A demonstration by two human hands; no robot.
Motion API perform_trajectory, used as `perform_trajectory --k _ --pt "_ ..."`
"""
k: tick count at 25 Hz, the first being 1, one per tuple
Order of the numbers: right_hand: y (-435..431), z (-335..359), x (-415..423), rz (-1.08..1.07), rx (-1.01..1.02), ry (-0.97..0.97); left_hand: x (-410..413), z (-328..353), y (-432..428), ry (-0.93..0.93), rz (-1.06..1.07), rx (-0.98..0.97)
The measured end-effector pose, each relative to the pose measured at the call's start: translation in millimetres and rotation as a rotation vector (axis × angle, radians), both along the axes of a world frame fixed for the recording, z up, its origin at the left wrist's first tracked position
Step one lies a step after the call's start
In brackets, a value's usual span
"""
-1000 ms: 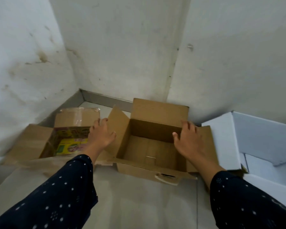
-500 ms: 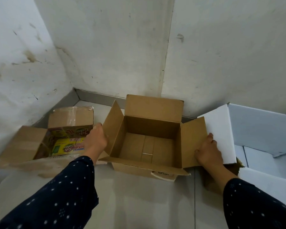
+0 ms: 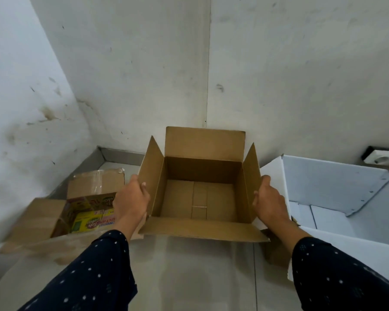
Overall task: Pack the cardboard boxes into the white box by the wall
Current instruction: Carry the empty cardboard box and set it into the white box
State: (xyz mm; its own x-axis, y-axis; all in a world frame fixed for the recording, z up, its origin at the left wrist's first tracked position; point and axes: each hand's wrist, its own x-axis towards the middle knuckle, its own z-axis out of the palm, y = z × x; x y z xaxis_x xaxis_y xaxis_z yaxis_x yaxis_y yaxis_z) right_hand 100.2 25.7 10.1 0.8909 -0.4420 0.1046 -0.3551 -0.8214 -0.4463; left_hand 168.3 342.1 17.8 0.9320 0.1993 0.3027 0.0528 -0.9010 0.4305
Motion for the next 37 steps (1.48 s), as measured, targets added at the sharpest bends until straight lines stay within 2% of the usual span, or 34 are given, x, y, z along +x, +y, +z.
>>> perform_trajectory --k 4,11,14,17,21,26,37 --pt "-23 60 -23 -0.017 -0.037 -0.15 -13 67 -16 -0.163 -0.073 0.009" --pt "-116 142 -93 -0.127 0.044 -0.488 -50 158 -82 -0.427 -0.165 -0.07" --pt "-168 162 -128 -0.166 0.045 -0.577 -66 178 -136 -0.464 -0.203 -0.126" --pt "-222 172 -162 -0.215 0.015 -0.575 -82 182 -195 -0.461 -0.274 -0.188" --pt "-290 172 -202 -0.265 0.02 -0.514 -99 170 -278 -0.397 -0.378 -0.268" --pt "-363 143 -223 -0.297 0.132 -0.416 -106 125 -353 -0.243 -0.4 -0.334" --pt "-426 8 -183 -0.345 0.103 -0.144 -94 -5 -397 0.031 -0.306 -0.232"
